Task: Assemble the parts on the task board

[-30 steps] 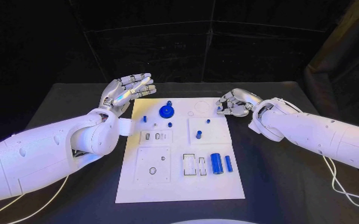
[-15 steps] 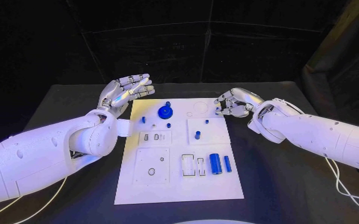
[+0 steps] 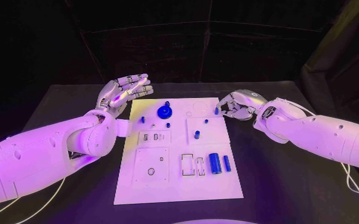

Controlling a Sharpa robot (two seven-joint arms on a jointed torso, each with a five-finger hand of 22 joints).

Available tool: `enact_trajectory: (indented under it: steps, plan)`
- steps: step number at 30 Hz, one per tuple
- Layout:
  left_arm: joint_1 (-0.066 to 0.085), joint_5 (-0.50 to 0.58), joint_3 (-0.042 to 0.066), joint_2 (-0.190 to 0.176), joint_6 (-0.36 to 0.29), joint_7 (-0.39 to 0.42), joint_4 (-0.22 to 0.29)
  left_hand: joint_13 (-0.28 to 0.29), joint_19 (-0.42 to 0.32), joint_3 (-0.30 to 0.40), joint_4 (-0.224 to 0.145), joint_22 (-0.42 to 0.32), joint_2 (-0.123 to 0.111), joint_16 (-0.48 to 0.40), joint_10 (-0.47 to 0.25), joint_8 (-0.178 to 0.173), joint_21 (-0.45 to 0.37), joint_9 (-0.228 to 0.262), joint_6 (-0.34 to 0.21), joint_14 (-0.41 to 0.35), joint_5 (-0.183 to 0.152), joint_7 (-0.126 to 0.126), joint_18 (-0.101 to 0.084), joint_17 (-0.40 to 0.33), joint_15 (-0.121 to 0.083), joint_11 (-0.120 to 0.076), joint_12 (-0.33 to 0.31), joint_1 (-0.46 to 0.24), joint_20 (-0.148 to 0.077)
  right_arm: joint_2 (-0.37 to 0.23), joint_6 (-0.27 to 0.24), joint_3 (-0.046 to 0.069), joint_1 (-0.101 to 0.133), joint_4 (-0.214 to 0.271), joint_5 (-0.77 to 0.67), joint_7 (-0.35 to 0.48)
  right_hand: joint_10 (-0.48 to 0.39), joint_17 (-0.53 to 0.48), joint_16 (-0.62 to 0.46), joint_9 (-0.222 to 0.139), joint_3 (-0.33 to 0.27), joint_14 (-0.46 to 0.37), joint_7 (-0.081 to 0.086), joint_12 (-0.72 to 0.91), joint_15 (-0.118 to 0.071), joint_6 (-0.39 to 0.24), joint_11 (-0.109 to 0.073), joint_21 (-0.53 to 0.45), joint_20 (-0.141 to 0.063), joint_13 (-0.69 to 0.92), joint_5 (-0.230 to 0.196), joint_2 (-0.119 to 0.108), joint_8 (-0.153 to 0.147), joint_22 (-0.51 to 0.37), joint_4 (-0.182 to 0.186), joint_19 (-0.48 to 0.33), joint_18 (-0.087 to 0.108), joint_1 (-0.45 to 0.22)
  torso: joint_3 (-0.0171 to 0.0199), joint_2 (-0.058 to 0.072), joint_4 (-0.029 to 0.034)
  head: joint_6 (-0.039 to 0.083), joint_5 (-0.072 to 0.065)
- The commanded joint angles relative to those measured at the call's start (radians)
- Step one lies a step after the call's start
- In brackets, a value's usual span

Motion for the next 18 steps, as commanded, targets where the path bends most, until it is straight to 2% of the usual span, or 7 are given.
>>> enact_trajectory:
  steps: [1,7,18]
  plan:
    - [0.001,-0.005,0.001,0.000,0.010,0.005,0.000,-0.001,0.007,0.001,-0.008,-0.001,0.008,-0.004,0.005,-0.001,-0.003,-0.001,0.008,0.002,0.000,0.071,0.019,-0.001,0.004,0.003,-0.004,-0.002,-0.001,-0.004,0.018,0.001,0.002,0.014,-0.166,-0.046,0.001,-0.004,-0.009,0.000,0.051,0.034,-0.007,-0.004,-0.012,0.008,-0.015,-0.003,-0.014,0.001,-0.009,-0.020,-0.009,-0.003,-0.019,-0.003,-0.013,-0.013,0.0001,0.001,0.0010,0.000,0.001]
    - [0.001,-0.005,0.001,0.000,0.010,0.004,-0.001,-0.001,0.007,0.001,-0.008,-0.001,0.008,-0.004,0.005,-0.001,-0.003,-0.001,0.008,0.002,0.000,0.071,0.019,-0.001,0.004,0.003,-0.004,-0.002,-0.001,-0.004,0.017,0.001,0.003,0.027,-0.219,-0.065,0.004,-0.006,-0.014,-0.001,0.112,0.035,-0.017,0.000,-0.021,0.003,-0.026,-0.005,-0.023,0.007,-0.017,-0.038,-0.014,-0.006,-0.041,-0.003,-0.012,-0.041,-0.0001,0.002,0.0004,0.001,0.001]
    - [0.001,-0.005,0.001,0.001,0.012,0.002,-0.003,-0.001,0.007,0.001,-0.008,-0.001,0.008,-0.004,0.005,-0.001,-0.003,-0.001,0.008,0.002,0.000,0.071,0.019,-0.001,0.004,0.003,-0.004,-0.002,-0.001,0.004,-0.032,0.002,0.003,0.033,-0.237,-0.078,0.015,0.000,-0.012,-0.002,0.142,0.037,-0.024,0.018,-0.026,-0.009,-0.032,-0.004,-0.027,0.024,-0.028,-0.039,-0.015,-0.002,-0.047,0.000,-0.013,-0.062,0.0002,0.001,0.0008,-0.001,0.003]
